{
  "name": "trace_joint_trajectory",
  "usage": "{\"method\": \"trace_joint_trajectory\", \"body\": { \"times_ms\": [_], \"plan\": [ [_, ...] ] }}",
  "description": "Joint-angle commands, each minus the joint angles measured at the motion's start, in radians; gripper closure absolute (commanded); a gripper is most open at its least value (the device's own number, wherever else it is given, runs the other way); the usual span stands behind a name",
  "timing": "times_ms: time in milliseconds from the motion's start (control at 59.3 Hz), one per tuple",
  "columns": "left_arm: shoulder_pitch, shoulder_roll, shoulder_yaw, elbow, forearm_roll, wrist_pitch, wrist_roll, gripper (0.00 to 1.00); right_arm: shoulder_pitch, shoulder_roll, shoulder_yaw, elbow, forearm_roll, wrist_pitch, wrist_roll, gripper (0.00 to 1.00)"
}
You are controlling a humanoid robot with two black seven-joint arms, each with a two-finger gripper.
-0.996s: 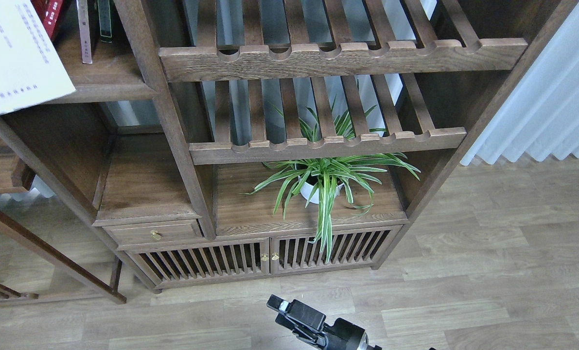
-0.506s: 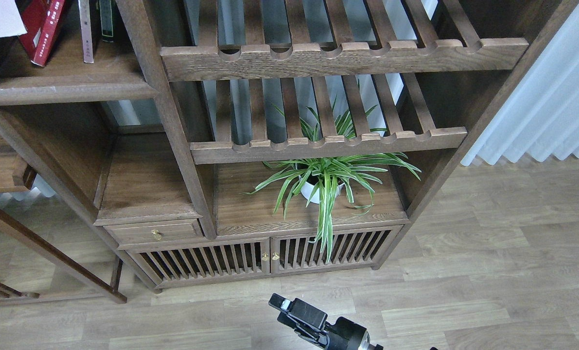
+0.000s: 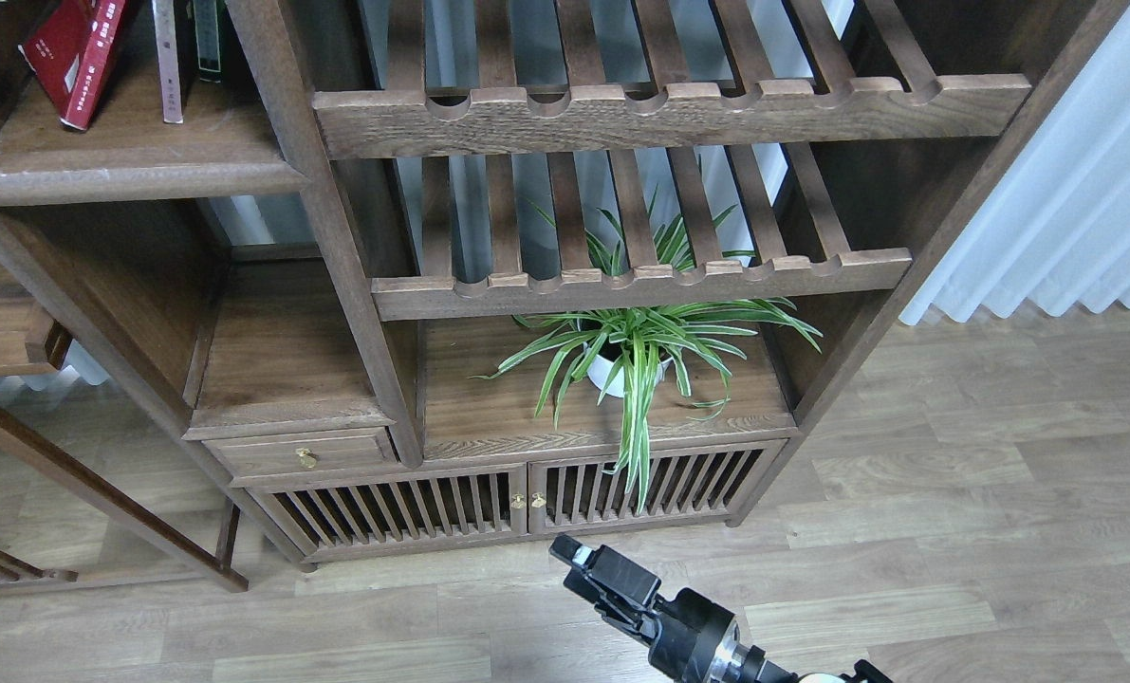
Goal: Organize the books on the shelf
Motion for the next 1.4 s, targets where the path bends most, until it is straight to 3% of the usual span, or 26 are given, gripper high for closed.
{"method": "trace_joint_trajectory", "body": {
  "times_ms": [0, 388, 776, 911, 945, 1029, 1164, 1198, 1299, 1384],
  "plan": [
    [-0.020, -0.070, -0.001, 0.014, 0.007, 0.000, 0.000, 0.96, 0.000, 0.000, 0.001, 0.002, 0.002, 0.000, 0.009, 0.01],
    [-0.099, -0.169, -0.036, 0.124, 0.181, 0.000, 0.018, 0.96, 0.005, 0.000, 0.002, 0.002, 0.003, 0.000, 0.025, 0.01],
    [-0.123, -0.258, -0.061, 0.260, 0.291, 0.000, 0.018, 0.96, 0.043, 0.000, 0.007, 0.016, 0.007, 0.000, 0.111, 0.01],
    [-0.137, -0.286, -0.061, 0.320, 0.291, 0.000, 0.012, 0.96, 0.045, 0.000, 0.007, 0.022, 0.007, 0.000, 0.111, 0.01],
    [-0.132, -0.303, -0.061, 0.331, 0.289, 0.000, 0.000, 0.93, 0.045, 0.000, 0.007, 0.022, 0.008, 0.000, 0.113, 0.01],
    [-0.120, -0.320, -0.061, 0.331, 0.282, 0.000, -0.017, 0.64, 0.043, 0.000, 0.007, 0.022, 0.008, 0.000, 0.113, 0.01],
    [-0.115, -0.338, -0.061, 0.322, 0.271, 0.000, -0.077, 0.45, 0.043, 0.000, 0.008, 0.022, 0.007, 0.000, 0.111, 0.01],
    [-0.114, -0.346, -0.061, 0.317, 0.271, 0.000, -0.097, 0.35, 0.043, 0.000, 0.008, 0.022, 0.007, 0.000, 0.113, 0.01],
    [-0.112, -0.340, -0.061, 0.305, 0.268, 0.000, -0.104, 0.22, 0.043, 0.000, 0.008, 0.022, 0.007, 0.000, 0.113, 0.01],
    [-0.105, -0.323, -0.064, 0.291, 0.266, 0.000, -0.106, 0.17, 0.043, 0.000, 0.008, 0.022, 0.007, 0.000, 0.113, 0.01]
  ]
}}
